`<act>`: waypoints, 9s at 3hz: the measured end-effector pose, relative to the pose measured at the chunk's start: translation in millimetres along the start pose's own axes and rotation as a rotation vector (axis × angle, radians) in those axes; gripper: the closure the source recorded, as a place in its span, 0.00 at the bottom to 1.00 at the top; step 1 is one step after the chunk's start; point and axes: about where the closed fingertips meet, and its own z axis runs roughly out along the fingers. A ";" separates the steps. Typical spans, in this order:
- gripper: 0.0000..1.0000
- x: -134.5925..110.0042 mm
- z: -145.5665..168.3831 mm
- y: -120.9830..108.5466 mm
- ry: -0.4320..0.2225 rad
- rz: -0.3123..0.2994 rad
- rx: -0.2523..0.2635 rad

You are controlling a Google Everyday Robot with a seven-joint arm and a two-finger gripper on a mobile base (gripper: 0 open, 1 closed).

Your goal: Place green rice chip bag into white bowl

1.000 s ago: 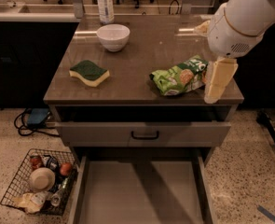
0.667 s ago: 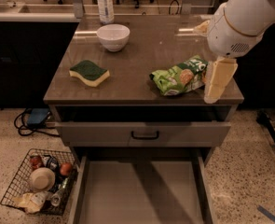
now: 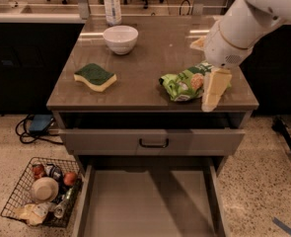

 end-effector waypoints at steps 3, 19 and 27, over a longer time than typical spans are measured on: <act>0.42 -1.9 56.1 -13.0 -0.061 0.002 -0.037; 1.00 -114.5 55.0 -262.4 0.357 -0.131 0.301; 0.29 -144.9 107.8 -290.4 0.495 -0.220 0.276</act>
Offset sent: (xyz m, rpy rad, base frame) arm 0.0338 0.0156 -0.0506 0.0695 0.0383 0.0258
